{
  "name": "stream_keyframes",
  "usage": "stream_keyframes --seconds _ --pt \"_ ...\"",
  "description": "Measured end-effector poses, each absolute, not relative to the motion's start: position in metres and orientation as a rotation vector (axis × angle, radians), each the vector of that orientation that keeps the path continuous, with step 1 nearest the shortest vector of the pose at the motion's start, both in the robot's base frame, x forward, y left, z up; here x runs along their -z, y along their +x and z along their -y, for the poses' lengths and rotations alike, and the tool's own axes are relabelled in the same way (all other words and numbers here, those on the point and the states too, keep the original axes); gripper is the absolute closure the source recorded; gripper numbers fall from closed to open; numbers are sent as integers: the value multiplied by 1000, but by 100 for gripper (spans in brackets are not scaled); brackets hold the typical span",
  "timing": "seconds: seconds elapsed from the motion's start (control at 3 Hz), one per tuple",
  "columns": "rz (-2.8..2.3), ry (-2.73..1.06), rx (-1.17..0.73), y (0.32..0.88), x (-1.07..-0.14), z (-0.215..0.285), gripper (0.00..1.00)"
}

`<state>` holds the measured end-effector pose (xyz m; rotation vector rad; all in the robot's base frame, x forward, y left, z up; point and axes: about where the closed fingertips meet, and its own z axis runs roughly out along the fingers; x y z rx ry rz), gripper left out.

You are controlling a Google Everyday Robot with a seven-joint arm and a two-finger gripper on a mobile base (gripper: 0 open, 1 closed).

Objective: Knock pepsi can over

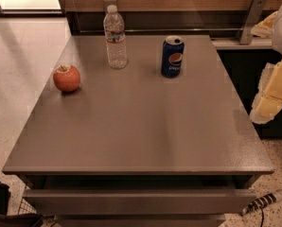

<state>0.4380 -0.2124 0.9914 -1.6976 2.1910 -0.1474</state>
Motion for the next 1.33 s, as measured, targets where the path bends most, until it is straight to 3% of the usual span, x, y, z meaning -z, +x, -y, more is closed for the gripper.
stream_keyframes --seconds 0.67,1.0,1.33 --pt "-2179 -1688 139 443 -994 213 0" --pt "-2114 -1635 89 469 -998 223 0" --pt "-1919 -1496 -91 535 -980 232 0"
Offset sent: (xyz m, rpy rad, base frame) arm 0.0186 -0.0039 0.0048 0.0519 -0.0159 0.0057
